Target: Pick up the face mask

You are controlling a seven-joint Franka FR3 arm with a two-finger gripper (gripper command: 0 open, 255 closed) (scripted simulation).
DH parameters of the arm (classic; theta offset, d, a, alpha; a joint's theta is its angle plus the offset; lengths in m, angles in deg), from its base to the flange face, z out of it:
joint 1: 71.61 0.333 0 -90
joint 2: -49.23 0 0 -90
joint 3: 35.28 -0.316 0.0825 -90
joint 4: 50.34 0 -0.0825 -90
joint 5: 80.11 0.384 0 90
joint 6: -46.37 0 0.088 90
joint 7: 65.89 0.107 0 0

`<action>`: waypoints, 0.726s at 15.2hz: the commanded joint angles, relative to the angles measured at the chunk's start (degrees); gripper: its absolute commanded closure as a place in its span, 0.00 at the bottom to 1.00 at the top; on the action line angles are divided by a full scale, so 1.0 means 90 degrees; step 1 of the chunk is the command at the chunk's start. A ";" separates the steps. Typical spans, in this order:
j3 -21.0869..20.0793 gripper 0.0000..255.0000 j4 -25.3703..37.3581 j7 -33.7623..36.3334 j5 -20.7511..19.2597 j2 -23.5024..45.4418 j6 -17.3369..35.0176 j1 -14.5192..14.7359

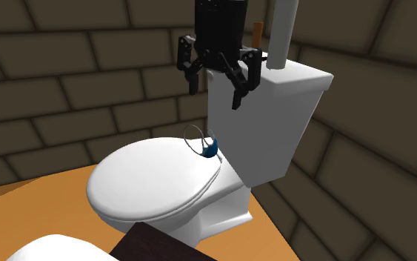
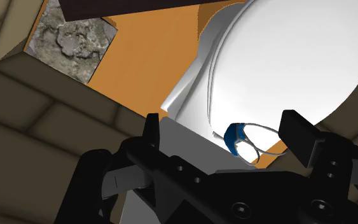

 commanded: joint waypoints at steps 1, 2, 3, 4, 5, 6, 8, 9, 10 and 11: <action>0.0000 0.00 0.0000 0.0000 0.0000 0.0000 0.0000 0.0000; -0.0078 0.00 -0.0135 0.0116 0.0048 0.0063 0.0210 0.0001; -0.0156 0.00 -0.0261 0.0230 0.0095 0.0137 0.0422 0.0003; -0.0234 0.00 -0.0379 0.0343 0.0142 0.0220 0.0635 0.0005; -0.0312 0.00 -0.0487 0.0456 0.0186 0.0314 0.0850 0.0009; -0.0389 0.00 -0.0586 0.0569 0.0229 0.0418 0.1066 0.0015; -0.0543 0.00 -0.0755 0.0791 0.0310 0.0658 0.1501 0.0025; -0.0619 0.00 -0.0825 0.0902 0.0347 0.0793 0.1719 0.0030; -0.0694 0.00 -0.0886 0.1013 0.0381 0.0938 0.1938 0.0036; -0.0771 0.00 -0.0936 0.1123 0.0414 0.1092 0.2156 0.0039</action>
